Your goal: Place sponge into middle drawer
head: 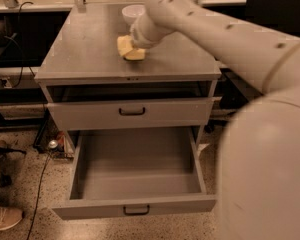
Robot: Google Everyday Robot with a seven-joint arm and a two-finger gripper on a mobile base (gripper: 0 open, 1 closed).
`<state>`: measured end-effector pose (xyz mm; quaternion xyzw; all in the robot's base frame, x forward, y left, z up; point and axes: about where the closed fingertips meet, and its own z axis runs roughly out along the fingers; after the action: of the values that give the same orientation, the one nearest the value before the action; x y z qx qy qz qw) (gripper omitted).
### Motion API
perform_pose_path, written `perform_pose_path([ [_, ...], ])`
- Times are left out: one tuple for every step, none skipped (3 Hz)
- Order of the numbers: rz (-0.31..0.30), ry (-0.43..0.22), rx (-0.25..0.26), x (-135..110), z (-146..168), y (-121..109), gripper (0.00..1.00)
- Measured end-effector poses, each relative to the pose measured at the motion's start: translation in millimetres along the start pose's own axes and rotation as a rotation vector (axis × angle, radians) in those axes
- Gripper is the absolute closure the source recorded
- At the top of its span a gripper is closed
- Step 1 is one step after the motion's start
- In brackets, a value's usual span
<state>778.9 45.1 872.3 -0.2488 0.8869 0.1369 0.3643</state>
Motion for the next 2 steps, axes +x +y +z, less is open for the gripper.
perform_pose_path([
  [-0.072,0.05,-0.064,33,-65,4,1.0],
  [-0.082,0.191,-0.134,91,-114,15,1.0],
])
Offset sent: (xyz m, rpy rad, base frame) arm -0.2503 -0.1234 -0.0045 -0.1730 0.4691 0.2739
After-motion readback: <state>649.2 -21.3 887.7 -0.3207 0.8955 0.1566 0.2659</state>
